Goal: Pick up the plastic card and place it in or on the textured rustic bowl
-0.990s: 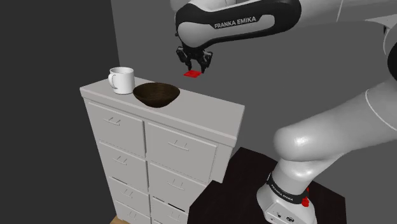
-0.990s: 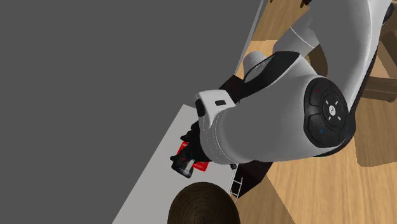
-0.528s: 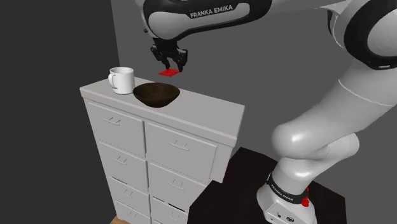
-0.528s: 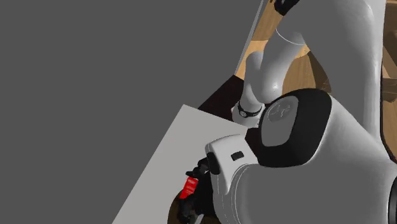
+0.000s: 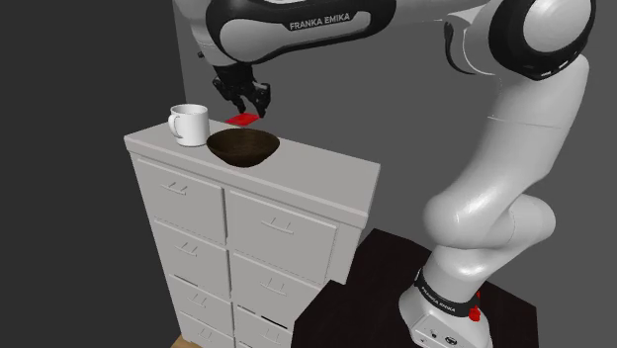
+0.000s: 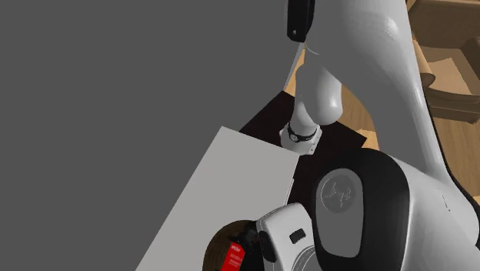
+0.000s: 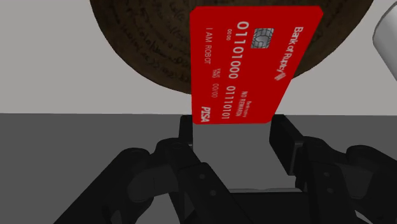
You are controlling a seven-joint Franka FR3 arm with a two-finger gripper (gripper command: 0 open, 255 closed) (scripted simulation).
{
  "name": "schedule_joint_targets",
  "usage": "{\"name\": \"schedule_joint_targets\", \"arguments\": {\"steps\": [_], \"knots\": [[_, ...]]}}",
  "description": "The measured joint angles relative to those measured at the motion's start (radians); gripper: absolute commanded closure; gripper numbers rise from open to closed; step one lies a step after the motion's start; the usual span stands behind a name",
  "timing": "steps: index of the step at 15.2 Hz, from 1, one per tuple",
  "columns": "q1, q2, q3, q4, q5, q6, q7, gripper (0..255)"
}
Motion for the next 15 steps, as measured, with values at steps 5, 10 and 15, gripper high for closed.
{"name": "schedule_joint_targets", "arguments": {"steps": [5, 10, 15], "knots": [[-0.007, 0.004, -0.002, -0.060, -0.007, 0.051, 0.035, 255], [-0.003, 0.022, -0.011, -0.113, -0.028, 0.094, 0.074, 255], [0.001, 0.029, -0.014, -0.124, -0.036, 0.104, 0.085, 255]]}}
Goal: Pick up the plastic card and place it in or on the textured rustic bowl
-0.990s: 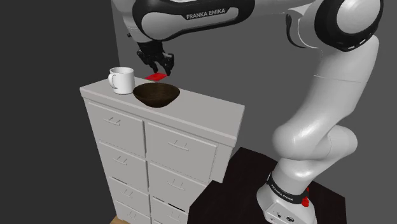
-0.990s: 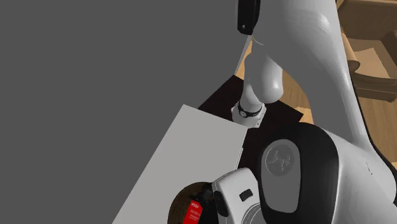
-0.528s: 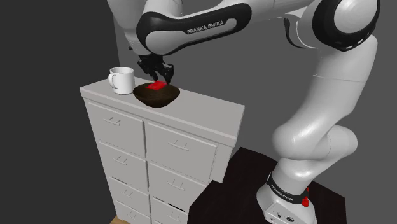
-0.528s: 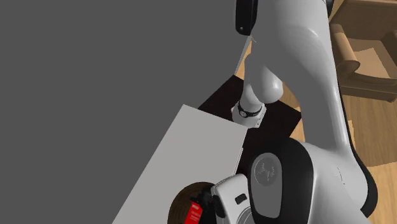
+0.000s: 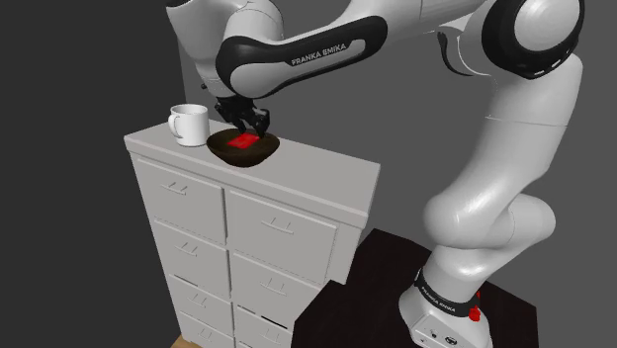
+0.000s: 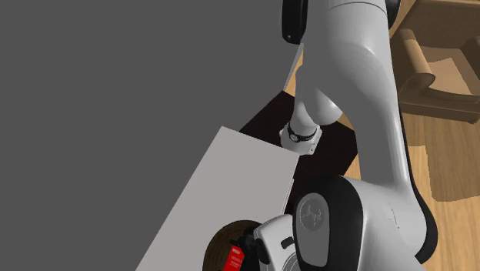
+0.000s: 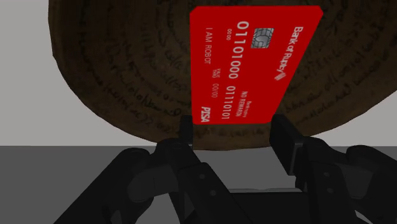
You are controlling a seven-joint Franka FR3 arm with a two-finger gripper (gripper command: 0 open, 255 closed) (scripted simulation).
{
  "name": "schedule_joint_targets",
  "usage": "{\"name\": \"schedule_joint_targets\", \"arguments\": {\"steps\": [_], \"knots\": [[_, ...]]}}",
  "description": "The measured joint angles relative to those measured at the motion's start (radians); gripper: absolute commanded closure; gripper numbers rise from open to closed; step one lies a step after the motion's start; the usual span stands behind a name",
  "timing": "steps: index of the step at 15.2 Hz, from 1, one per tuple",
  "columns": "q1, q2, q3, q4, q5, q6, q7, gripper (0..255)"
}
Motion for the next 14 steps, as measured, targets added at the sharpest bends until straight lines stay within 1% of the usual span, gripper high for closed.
{"name": "schedule_joint_targets", "arguments": {"steps": [2, 3, 9, 11, 13, 14], "knots": [[0.000, 0.000, 0.000, 0.000, 0.000, 0.000, 0.000, 255], [0.000, 0.000, 0.000, 0.000, 0.000, 0.000, 0.000, 0], [0.000, 0.000, 0.000, 0.000, 0.000, 0.000, 0.000, 0], [-0.001, -0.018, 0.012, 0.023, 0.020, -0.025, -0.015, 0], [0.063, 0.019, 0.003, 0.091, 0.000, -0.097, -0.002, 0], [0.076, 0.024, 0.002, 0.108, -0.002, -0.115, -0.002, 0]]}}
